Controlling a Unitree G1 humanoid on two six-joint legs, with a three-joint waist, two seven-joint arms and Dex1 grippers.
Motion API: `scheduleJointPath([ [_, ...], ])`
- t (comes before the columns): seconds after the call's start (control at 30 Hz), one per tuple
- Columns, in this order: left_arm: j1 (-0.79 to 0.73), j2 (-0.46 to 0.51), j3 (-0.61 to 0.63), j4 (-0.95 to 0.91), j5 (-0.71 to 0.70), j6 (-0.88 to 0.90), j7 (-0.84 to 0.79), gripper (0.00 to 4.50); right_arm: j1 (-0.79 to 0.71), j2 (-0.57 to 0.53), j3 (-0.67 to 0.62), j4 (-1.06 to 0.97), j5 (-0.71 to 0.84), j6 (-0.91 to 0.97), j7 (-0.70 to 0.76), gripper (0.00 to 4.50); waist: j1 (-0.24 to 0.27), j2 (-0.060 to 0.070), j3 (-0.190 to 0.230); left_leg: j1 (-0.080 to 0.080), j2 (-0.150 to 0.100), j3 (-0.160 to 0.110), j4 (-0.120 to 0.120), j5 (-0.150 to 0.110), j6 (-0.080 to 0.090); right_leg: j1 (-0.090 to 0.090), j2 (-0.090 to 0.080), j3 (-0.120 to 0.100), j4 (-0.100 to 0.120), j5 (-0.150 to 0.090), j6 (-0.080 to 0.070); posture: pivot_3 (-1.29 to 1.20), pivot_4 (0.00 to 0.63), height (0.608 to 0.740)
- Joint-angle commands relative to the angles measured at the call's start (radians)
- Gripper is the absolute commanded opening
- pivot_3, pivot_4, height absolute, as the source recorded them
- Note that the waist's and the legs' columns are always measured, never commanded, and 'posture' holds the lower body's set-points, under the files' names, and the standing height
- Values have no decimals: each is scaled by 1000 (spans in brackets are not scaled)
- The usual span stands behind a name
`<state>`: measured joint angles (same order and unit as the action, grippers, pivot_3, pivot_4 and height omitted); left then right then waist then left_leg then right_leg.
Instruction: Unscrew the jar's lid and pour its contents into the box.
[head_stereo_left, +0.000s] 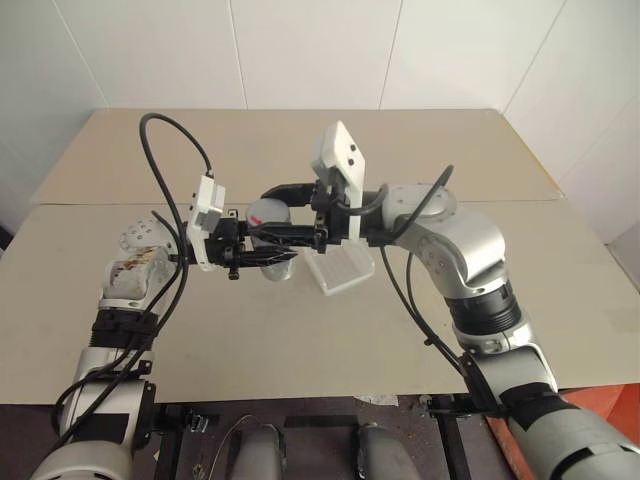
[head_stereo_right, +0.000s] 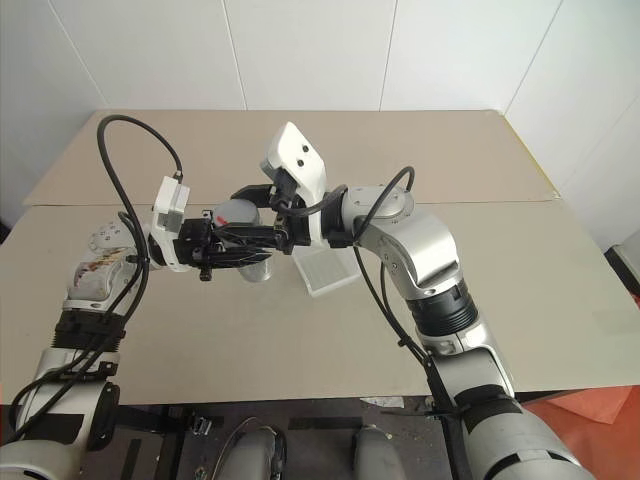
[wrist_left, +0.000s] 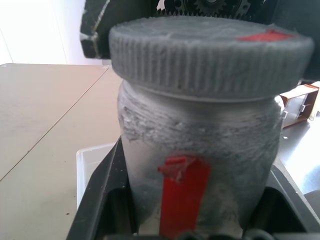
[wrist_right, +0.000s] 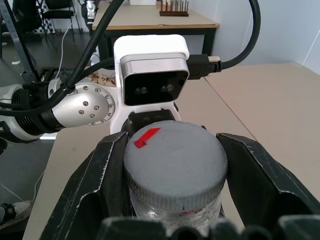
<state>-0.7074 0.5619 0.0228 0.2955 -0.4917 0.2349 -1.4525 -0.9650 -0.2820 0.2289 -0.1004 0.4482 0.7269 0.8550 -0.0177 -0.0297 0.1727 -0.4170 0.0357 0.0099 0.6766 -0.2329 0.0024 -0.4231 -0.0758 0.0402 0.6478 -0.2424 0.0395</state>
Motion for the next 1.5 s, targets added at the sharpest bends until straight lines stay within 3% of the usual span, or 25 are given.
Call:
scheduleJointPath([
  [0.03, 14, 13, -5, -34, 18, -37, -5, 1925, -61, 6, -94, -13, 63, 33, -18, 2761, -1, 0, 0, 0, 0, 0, 0, 0, 0, 0, 0, 0, 0, 0, 0, 0, 150, 740],
  [0.33, 22, 23, -7, 6, 49, -88, -10, 1925, -60, -84, -221, -59, 137, 114, -70, 2761, 3, 0, 0, 0, 0, 0, 0, 0, 0, 0, 0, 0, 0, 0, 0, 0, 150, 740],
  [0.67, 22, -11, 36, 0, 76, -120, 160, 1925, 365, -312, -284, -221, -24, 47, -208, 2761, 6, 0, 0, -4, -1, -1, 0, 0, 0, -1, -1, -1, -1, 0, 0, 0, 150, 740],
  [0.87, 36, -28, 39, -34, 84, -116, 256, 1925, 558, -236, -353, -177, -49, 68, -360, 2761, -6, 0, 0, -3, -1, -1, 1, 0, 0, -1, 0, 1, 0, 0, 0, 0, 150, 740],
  [1.0, 28, -47, 36, -35, 100, -128, 314, 1925, 595, -208, -295, -79, -148, 3, -427, 2761, -4, 0, 0, -1, -1, -1, 0, 0, 0, 0, 0, 1, -1, 0, 0, 0, 150, 740],
  [1.07, 23, -56, 33, -37, 105, -135, 332, 1925, 600, -194, -279, -47, -180, -26, -447, 3481, 0, 0, 0, -1, -1, -1, 0, 0, 0, 1, -1, 1, -1, 0, 0, 0, 150, 740],
  [1.2, 16, -57, 24, -50, 131, -151, 365, 1925, 605, -206, -244, -35, -226, -55, -442, 4455, 0, 0, 0, -1, -1, 0, 0, 0, 0, 0, 0, 1, -1, 0, 0, 0, 150, 740],
  [1.4, -35, -39, -76, 11, 404, -428, 501, 1925, 614, -313, -292, -180, -137, 29, -306, 4455, 9, 0, 0, -1, -2, -1, 0, 0, 0, 1, -1, 1, -2, 0, 0, 0, 150, 740],
  [1.5, -144, -14, -171, 143, 691, -716, 716, 1925, 525, -380, -363, -292, 49, 248, -221, 4455, 15, 0, 0, -2, -2, -1, 1, 0, 0, 2, -1, 0, -2, 0, 0, 0, 150, 740],
])
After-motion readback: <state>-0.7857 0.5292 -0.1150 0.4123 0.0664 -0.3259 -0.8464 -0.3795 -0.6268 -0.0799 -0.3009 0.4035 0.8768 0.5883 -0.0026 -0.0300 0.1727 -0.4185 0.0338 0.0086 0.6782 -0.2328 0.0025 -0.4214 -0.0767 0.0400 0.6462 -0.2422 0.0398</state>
